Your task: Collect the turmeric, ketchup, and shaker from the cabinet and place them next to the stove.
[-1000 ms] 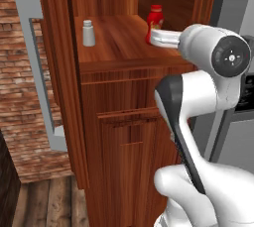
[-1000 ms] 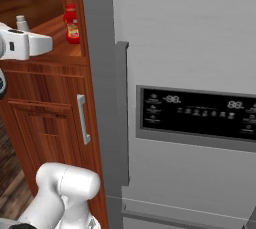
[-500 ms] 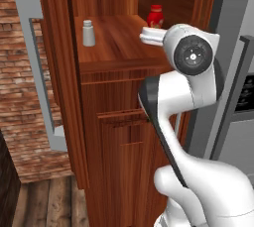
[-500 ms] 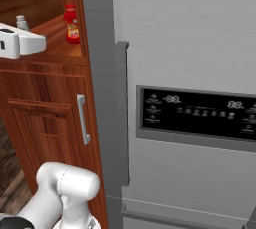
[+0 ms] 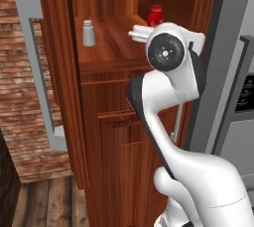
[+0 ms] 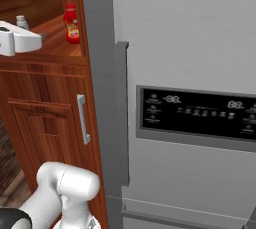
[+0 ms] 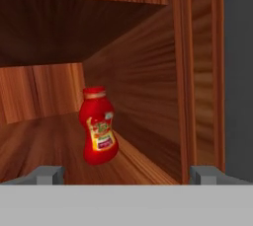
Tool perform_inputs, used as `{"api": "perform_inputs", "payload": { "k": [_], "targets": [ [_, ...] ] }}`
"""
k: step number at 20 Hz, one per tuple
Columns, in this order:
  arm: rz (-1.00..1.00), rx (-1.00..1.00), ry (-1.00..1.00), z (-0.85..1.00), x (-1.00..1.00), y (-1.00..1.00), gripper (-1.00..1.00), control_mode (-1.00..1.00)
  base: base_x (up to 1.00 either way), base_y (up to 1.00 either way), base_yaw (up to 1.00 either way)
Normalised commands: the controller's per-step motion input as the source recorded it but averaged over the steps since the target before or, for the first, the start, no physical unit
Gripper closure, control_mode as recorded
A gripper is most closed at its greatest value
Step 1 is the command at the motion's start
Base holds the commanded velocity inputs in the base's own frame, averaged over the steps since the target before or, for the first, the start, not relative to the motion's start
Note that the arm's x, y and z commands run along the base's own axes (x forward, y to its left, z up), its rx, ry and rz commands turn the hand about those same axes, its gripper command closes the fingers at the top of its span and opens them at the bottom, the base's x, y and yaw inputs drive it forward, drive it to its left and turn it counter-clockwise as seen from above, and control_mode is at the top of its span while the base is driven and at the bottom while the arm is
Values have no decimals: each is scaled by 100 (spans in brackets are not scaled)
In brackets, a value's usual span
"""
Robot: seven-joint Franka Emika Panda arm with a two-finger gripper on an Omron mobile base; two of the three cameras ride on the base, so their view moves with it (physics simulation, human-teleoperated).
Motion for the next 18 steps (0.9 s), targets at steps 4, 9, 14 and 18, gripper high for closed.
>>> {"api": "perform_inputs", "payload": {
  "k": [4, 9, 14, 18],
  "targets": [
    [0, 0, 0, 0, 30, 15, -100, -100, 0, 0, 0],
    [0, 0, 0, 0, 25, 10, -100, -100, 0, 0, 0],
    [0, 0, 0, 0, 28, 0, -100, -100, 0, 0, 0],
    [-1, 0, 0, 0, 27, 0, -100, -100, 0, 0, 0]
  ]
}}
